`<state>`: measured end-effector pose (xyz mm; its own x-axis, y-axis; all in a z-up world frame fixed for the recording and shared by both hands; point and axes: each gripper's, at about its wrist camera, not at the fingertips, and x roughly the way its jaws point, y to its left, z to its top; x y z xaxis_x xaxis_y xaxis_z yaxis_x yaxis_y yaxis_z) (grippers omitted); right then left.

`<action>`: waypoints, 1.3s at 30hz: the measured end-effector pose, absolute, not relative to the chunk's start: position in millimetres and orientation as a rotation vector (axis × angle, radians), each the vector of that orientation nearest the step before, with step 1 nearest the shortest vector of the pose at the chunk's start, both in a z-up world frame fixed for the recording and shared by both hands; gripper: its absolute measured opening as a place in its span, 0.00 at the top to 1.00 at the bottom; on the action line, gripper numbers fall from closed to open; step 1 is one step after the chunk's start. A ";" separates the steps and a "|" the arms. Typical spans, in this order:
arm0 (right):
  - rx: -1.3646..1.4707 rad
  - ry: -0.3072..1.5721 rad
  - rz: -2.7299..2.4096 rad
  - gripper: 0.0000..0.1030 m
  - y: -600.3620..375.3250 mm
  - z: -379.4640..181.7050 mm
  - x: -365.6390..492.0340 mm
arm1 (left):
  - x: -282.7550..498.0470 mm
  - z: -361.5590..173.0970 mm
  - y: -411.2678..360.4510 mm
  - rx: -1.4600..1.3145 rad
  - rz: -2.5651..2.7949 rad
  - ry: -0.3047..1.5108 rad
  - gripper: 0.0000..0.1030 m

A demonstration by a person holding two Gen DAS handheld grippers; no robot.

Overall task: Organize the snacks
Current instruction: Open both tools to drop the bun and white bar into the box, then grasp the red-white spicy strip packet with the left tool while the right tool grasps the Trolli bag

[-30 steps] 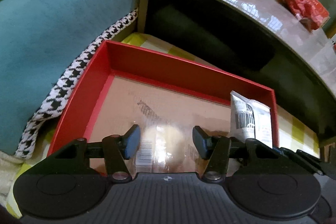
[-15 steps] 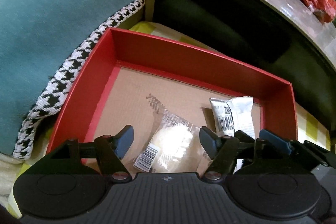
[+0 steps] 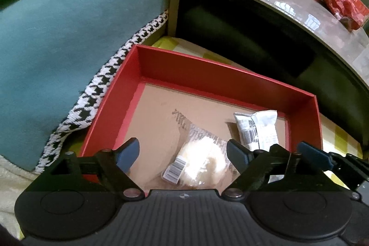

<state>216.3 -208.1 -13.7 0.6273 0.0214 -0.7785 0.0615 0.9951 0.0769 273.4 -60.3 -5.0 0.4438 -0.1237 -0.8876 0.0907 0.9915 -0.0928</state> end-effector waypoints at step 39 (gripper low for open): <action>0.060 0.948 0.041 0.49 -179.6 -6.6 132.4 | 190.6 -0.6 7.0 -0.040 -0.125 1.162 0.13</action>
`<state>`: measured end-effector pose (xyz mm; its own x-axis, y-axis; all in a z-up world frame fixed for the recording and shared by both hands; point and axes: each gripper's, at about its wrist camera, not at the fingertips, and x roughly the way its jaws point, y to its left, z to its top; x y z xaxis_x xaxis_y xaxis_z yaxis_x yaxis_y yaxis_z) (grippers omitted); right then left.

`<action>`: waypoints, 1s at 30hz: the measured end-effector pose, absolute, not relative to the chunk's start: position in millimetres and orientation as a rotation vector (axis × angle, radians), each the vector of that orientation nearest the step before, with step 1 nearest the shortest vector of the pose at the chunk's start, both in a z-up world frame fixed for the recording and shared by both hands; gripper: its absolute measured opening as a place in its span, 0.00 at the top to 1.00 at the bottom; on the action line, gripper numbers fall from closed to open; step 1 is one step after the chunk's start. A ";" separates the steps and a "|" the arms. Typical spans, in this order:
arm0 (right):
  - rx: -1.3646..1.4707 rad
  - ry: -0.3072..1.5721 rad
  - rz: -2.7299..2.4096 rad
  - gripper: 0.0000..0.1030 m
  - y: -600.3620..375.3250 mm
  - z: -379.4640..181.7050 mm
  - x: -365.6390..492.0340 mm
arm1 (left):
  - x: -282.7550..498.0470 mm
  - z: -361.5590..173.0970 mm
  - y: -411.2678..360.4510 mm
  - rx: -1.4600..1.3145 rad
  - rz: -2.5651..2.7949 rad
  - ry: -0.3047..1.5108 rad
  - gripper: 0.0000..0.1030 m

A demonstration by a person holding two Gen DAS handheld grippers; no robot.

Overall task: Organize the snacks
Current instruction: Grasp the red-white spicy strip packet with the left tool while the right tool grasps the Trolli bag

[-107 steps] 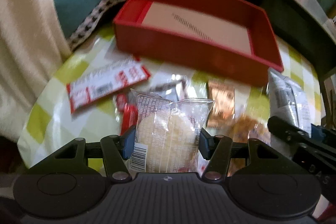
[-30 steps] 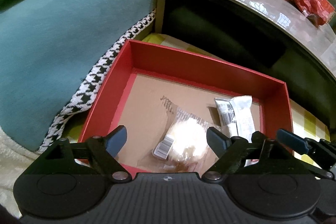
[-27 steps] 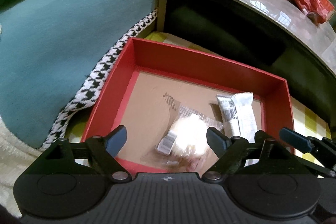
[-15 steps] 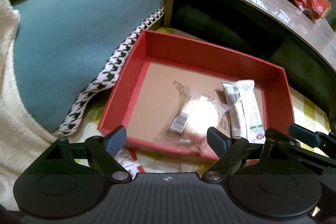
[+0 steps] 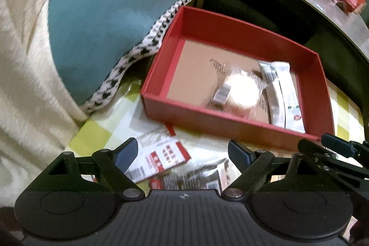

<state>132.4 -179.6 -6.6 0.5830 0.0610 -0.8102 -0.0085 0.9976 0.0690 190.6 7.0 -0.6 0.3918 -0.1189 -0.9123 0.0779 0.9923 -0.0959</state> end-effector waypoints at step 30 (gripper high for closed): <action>-0.133 1.158 0.593 0.48 -57.2 -68.8 83.8 | 177.8 -4.4 71.1 -0.134 -0.052 1.211 0.10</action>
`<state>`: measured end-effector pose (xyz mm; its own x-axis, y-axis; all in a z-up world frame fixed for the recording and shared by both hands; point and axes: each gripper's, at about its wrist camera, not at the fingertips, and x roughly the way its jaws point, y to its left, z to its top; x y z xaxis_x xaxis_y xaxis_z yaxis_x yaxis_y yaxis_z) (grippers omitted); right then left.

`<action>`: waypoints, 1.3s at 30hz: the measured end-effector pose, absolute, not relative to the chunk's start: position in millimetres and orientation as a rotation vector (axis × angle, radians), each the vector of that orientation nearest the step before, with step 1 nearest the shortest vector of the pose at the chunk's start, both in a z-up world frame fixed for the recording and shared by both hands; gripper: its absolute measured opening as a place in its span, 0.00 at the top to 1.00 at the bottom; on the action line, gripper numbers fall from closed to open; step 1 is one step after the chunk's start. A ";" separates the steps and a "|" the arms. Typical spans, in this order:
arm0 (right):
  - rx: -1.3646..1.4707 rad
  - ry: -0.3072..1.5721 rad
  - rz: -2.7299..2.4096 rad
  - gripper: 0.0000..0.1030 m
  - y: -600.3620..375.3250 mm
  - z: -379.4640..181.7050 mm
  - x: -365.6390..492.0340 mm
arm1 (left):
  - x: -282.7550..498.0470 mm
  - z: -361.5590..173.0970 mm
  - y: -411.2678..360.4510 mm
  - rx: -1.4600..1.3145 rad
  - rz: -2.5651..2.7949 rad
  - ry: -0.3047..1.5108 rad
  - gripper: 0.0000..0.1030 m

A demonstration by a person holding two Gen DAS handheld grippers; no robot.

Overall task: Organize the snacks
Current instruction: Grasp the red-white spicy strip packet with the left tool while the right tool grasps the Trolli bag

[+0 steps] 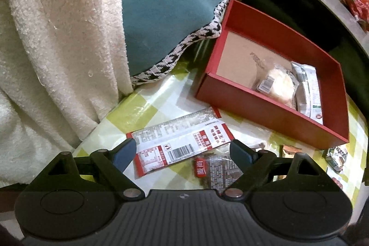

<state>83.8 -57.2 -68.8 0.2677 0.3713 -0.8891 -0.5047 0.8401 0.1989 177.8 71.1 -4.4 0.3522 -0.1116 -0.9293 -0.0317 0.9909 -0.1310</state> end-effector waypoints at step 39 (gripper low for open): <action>0.113 1.282 0.447 0.42 -94.1 -65.3 67.8 | 226.8 -77.0 61.0 0.283 -0.501 1.343 0.00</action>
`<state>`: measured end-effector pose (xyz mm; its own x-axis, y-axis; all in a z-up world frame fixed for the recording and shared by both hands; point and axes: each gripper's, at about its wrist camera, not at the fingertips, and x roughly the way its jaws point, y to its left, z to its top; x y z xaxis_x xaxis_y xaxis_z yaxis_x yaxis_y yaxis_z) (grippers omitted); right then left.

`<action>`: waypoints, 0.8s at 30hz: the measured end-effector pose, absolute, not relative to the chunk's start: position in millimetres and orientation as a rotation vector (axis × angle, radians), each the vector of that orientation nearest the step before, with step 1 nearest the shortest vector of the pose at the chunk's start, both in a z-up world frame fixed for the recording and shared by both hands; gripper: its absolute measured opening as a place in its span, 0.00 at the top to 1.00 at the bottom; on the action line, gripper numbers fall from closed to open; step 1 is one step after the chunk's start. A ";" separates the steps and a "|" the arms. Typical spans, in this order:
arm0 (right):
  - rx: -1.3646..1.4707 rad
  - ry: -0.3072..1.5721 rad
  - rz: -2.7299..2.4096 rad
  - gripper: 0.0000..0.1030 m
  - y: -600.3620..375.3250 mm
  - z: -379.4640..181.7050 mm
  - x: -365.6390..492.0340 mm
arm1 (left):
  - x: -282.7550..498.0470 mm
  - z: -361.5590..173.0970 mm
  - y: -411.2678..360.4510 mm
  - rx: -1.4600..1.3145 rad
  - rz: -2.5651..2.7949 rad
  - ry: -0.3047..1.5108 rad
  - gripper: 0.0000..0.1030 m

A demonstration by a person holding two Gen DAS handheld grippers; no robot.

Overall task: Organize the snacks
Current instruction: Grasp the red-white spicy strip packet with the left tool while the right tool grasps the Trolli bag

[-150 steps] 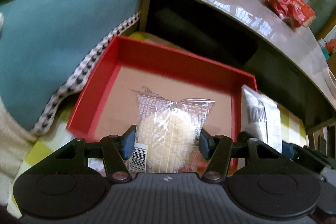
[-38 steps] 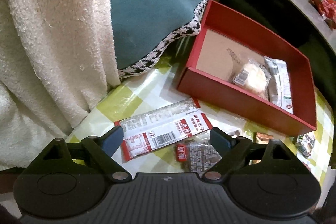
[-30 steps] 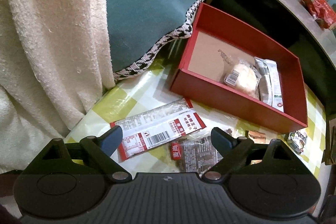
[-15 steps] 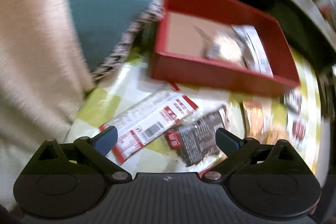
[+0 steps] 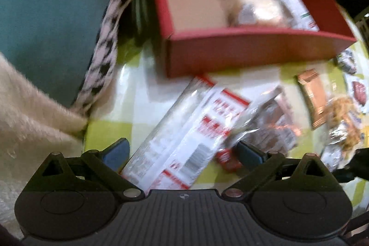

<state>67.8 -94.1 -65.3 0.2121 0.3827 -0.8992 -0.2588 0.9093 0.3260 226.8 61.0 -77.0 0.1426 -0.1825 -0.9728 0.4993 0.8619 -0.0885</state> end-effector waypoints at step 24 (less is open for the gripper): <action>0.099 1.276 0.403 0.42 -106.2 -63.8 68.1 | 205.6 -74.9 58.2 0.060 -0.286 1.412 0.06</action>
